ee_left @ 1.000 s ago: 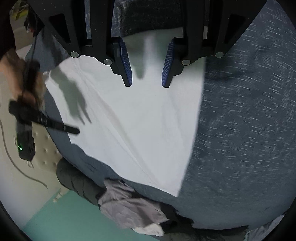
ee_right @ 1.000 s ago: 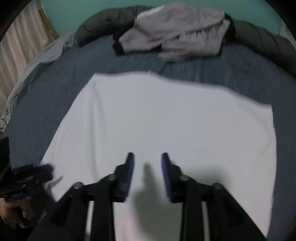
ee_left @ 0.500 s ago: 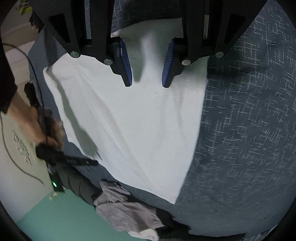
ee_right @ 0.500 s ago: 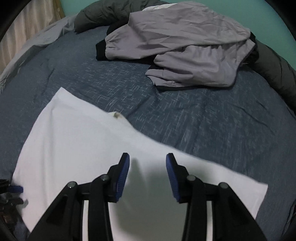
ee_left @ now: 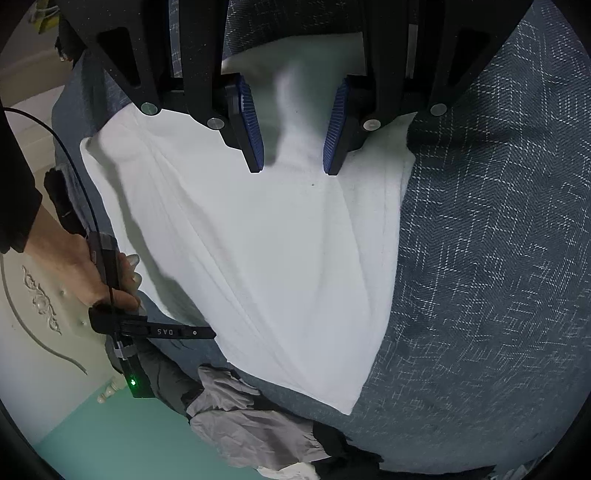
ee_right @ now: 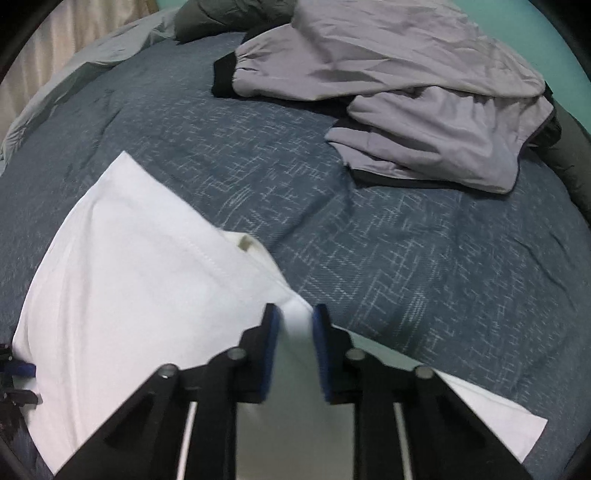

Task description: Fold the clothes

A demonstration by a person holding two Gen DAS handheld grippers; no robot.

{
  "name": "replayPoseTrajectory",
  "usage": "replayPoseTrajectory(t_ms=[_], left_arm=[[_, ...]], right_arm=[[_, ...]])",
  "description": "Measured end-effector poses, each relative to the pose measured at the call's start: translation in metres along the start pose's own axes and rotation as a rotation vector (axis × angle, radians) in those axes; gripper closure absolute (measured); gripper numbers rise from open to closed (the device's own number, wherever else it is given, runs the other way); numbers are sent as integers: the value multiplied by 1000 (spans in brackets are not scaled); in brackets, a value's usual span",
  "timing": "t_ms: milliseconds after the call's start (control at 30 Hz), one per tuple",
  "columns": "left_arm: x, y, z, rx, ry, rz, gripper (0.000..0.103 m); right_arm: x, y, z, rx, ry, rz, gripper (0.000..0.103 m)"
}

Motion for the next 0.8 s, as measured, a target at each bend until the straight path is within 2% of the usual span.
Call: replayPoseTrajectory(t_ms=[67,100,200,367,567,800], left_arm=[[0,0,0,1,-2,1,67],[0,0,-1,1,-2,0,67],[4,-1,3,-2,-2,-4,67],[7,-1,5,0,-4,-1,67],[9,0,6,3,-5,-1,67],[9,1,5,4,-3,-4,67]], right_arm=[[-1,0,-2,9,-5,9,92],[-2,-1,-2,12,-7,12,97],[-9,0,-2,0,-19,-1,101],[-23,-7,-1,28,-69,-43,101],[-18,-10,-1,62,-47,-106,101],[-20,-23,1,109,-76,-149,99]])
Point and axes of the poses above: each gripper's, at about its wrist camera, not at the fingertips, and x roughly the way its jaws point, y to its left, z to its top, the point moved 3 cm from there along x, roughly the way its jaws point, and after that the axes turned 11 degrees about -x, right-handed, at the moved point
